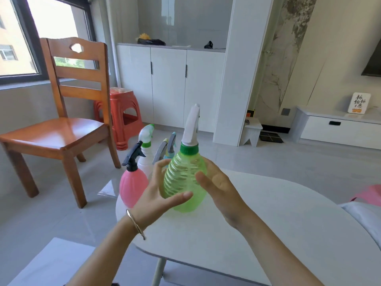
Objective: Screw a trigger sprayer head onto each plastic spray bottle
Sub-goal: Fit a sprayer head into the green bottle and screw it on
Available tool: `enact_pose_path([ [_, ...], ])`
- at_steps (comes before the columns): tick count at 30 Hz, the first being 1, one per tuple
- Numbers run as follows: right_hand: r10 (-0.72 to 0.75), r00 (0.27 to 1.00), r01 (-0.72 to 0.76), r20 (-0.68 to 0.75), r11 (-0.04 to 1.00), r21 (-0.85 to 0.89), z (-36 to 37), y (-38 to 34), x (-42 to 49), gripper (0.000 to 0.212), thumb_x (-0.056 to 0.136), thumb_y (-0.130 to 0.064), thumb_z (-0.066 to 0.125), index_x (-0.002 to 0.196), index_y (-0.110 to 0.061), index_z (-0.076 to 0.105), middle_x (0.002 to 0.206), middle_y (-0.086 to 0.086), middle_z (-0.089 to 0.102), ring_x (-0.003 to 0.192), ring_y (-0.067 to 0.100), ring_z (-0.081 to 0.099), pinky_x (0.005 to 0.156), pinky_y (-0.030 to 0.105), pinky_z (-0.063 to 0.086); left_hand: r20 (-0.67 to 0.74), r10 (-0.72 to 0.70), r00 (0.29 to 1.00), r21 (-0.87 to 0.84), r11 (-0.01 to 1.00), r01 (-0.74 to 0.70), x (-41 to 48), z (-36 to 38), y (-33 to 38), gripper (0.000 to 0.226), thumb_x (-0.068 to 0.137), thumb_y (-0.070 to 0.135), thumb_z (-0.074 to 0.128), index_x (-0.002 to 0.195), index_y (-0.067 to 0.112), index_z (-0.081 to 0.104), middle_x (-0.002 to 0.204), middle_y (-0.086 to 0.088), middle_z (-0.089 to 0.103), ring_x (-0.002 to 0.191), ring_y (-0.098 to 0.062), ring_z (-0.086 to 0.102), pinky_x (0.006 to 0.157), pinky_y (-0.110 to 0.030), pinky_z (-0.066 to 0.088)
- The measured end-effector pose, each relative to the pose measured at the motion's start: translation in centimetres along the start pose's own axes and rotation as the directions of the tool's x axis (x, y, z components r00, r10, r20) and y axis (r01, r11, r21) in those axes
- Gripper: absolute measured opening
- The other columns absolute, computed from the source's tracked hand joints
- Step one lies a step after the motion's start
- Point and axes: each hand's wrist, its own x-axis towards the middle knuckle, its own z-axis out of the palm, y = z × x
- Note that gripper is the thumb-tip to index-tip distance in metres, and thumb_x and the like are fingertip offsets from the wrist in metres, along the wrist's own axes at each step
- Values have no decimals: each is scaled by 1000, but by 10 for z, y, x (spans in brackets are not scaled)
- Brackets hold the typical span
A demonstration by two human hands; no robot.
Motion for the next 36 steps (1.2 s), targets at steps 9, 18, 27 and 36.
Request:
enact_pose_path([
  [9,90,993,-75,74,981,-178,75,44,31,52,80,-29,72,127,-37,52,127,-7,60,119,9,55,99,28,47,-91,-49,995,308,948,74,-45,-96,-33,66,60,43,78,117,42,46,121,5,52,108,8,53,82,-4,46],
  [18,237,971,-232,5,953,-193,103,109,34,47,81,-27,72,124,-26,52,126,-8,61,122,6,52,102,21,40,-100,-177,979,355,913,201,-57,-120,-95,61,68,29,80,110,52,43,122,16,47,110,-8,53,77,-19,56],
  [27,274,961,-274,-22,947,-166,100,133,37,47,80,-31,72,123,-29,54,125,-9,62,121,4,53,101,22,42,-137,-228,964,414,871,265,-51,-118,-114,65,69,32,80,124,37,44,125,10,50,111,-9,54,79,-24,57],
  [36,238,967,-252,-92,947,-199,100,141,35,41,78,-35,73,115,-35,54,123,-6,51,112,-3,48,76,-2,40,-135,-269,954,408,862,301,-49,-118,-116,68,70,29,80,126,30,44,126,6,49,112,-12,54,80,-26,58],
])
